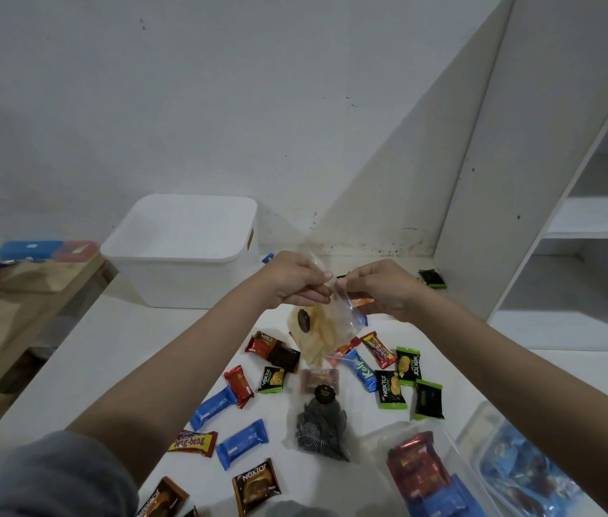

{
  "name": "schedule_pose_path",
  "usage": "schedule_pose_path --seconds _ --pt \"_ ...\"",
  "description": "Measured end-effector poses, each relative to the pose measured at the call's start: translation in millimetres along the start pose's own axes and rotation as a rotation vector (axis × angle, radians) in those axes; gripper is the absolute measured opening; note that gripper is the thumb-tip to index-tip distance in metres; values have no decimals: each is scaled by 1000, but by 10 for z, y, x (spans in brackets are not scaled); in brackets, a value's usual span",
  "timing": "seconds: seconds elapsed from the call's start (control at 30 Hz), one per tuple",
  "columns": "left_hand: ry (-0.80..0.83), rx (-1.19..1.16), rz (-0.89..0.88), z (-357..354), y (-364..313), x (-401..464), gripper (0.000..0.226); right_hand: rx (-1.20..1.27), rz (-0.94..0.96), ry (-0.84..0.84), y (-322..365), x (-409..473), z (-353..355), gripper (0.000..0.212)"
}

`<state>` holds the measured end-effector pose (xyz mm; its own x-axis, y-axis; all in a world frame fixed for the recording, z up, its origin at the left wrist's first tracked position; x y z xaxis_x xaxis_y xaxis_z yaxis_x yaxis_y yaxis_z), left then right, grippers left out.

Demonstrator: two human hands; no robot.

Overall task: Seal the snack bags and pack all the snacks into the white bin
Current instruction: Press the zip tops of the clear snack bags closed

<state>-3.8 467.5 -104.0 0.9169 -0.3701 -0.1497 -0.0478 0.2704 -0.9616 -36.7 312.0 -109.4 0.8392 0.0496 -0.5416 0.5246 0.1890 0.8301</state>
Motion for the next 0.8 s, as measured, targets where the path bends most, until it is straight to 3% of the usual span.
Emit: schedule_pose_path --seconds 0.17,0.4,0.47,0.57,0.67,0.8 --pt "-25 -60 -30 23 45 12 2 40 -11 -19 -28 50 -2 13" --pt "-97 92 -66 65 76 52 10 52 6 -55 -66 144 -60 22" --pt "-150 112 -71 97 128 65 19 52 11 -65 -53 169 -51 20" --pt "-194 124 -29 180 276 86 53 72 5 -22 -35 207 -15 17" --pt "-50 138 33 203 497 123 74 157 -39 57 -46 271 22 15" --pt "183 171 21 151 789 186 64 361 -126 178 -86 350 15 16"
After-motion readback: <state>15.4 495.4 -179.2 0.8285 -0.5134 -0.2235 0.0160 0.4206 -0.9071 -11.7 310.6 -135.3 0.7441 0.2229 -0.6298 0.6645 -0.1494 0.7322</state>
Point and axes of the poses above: each hand's wrist, its own x-axis towards the middle knuckle, its own z-axis out of the back of the hand, y = z × x, the point moved 4 cm from there along x, towards the middle knuckle, and after that the axes turned 15 degrees about -z, right-handed, at the moved point
